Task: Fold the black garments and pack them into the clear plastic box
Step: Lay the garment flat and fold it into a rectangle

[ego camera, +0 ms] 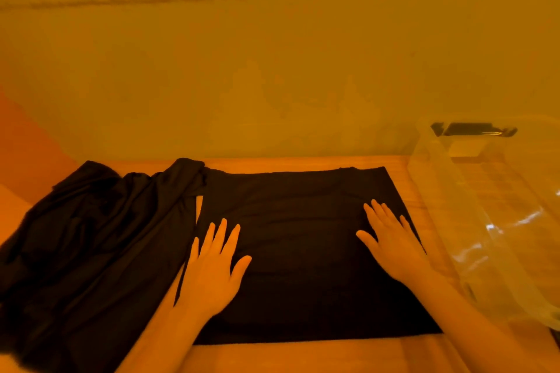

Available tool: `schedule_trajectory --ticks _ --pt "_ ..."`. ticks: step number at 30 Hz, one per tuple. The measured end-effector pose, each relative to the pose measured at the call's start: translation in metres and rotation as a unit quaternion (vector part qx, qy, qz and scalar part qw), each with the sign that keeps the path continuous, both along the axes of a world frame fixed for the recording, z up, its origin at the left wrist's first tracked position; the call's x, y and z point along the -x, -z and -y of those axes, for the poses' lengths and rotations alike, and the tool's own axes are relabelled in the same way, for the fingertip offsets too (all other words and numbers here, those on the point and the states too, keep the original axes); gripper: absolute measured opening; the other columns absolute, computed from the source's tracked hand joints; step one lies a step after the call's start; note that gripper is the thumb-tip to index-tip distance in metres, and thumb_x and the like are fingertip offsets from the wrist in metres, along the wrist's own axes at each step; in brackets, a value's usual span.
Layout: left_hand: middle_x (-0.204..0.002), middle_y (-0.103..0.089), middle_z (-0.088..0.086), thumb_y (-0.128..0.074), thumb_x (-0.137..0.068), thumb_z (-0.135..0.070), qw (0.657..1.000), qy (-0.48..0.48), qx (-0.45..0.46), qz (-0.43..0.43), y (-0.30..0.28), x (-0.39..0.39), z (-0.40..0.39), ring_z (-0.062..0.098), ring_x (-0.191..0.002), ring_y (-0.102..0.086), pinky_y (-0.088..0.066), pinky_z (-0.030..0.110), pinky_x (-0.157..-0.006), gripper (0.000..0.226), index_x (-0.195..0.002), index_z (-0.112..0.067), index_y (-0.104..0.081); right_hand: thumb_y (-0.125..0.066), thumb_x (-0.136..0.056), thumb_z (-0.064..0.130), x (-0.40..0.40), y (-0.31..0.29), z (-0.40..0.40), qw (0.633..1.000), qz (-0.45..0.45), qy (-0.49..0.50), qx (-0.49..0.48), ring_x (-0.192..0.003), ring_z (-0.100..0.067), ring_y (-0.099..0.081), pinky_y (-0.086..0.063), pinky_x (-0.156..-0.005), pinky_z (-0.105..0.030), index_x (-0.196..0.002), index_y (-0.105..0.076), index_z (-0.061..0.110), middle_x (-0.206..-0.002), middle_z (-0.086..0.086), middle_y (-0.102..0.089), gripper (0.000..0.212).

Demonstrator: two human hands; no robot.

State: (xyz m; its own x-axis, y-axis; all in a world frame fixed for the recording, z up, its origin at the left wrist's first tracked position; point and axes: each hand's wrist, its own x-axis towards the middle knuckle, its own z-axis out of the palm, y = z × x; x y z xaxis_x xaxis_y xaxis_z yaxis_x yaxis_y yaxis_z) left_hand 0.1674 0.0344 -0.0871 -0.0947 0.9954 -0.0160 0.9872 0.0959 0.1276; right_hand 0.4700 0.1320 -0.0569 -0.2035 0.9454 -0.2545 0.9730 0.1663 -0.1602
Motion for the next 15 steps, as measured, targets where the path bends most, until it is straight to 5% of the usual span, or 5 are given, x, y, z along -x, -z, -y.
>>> schedule_trajectory --ticks 2,5,8,10,15 --pt "-0.156 0.001 0.003 0.037 -0.053 -0.078 1.000 -0.016 0.004 0.026 -0.006 -0.004 0.001 0.015 -0.136 0.013 0.004 0.037 -0.110 0.114 -0.146 -0.024 -0.002 -0.027 -0.097 0.047 0.002 -0.005 0.009 0.999 -0.032 0.000 -0.033 -0.144 -0.013 0.005 -0.003 -0.116 -0.034 -0.149 -0.001 0.020 -0.157 0.002 0.003 0.064" --pt "-0.154 -0.014 0.006 0.026 -0.070 -0.074 1.000 -0.003 0.021 0.001 -0.009 -0.008 0.014 0.020 -0.139 -0.002 -0.007 0.040 -0.109 0.104 -0.146 -0.019 -0.017 -0.023 -0.093 0.053 0.005 -0.005 0.033 0.993 -0.074 -0.079 -0.044 -0.138 -0.004 0.012 0.003 -0.113 -0.027 -0.147 0.001 0.026 -0.151 0.012 0.009 0.065" --pt "-0.137 -0.050 0.012 0.002 -0.094 -0.058 0.996 0.009 0.072 -0.045 0.000 -0.007 0.039 0.030 -0.127 -0.046 -0.033 0.044 -0.098 0.078 -0.134 -0.014 -0.049 0.024 -0.065 0.076 -0.005 0.005 0.061 0.985 -0.026 -0.168 -0.020 -0.136 -0.005 0.016 0.008 -0.110 -0.025 -0.139 0.010 0.031 -0.144 0.016 0.016 0.088" --pt "-0.132 -0.055 0.011 0.000 -0.096 -0.053 0.995 0.028 0.076 -0.053 -0.007 -0.006 0.047 0.029 -0.121 -0.052 -0.036 0.043 -0.096 0.074 -0.129 -0.015 -0.054 0.040 -0.052 0.075 -0.016 0.010 0.066 0.984 0.002 -0.179 -0.023 -0.139 -0.008 0.015 0.009 -0.110 -0.026 -0.138 0.011 0.032 -0.146 0.016 0.015 0.100" --pt "-0.142 -0.044 0.000 -0.005 -0.096 -0.052 0.982 0.132 0.051 -0.129 -0.030 -0.004 0.089 0.017 -0.136 -0.029 -0.001 0.034 -0.115 0.065 -0.135 -0.020 -0.046 0.018 -0.069 0.079 -0.043 -0.005 0.090 0.974 -0.003 -0.228 -0.008 -0.139 0.001 0.016 0.009 -0.115 -0.021 -0.142 0.005 0.036 -0.151 0.016 0.004 0.086"
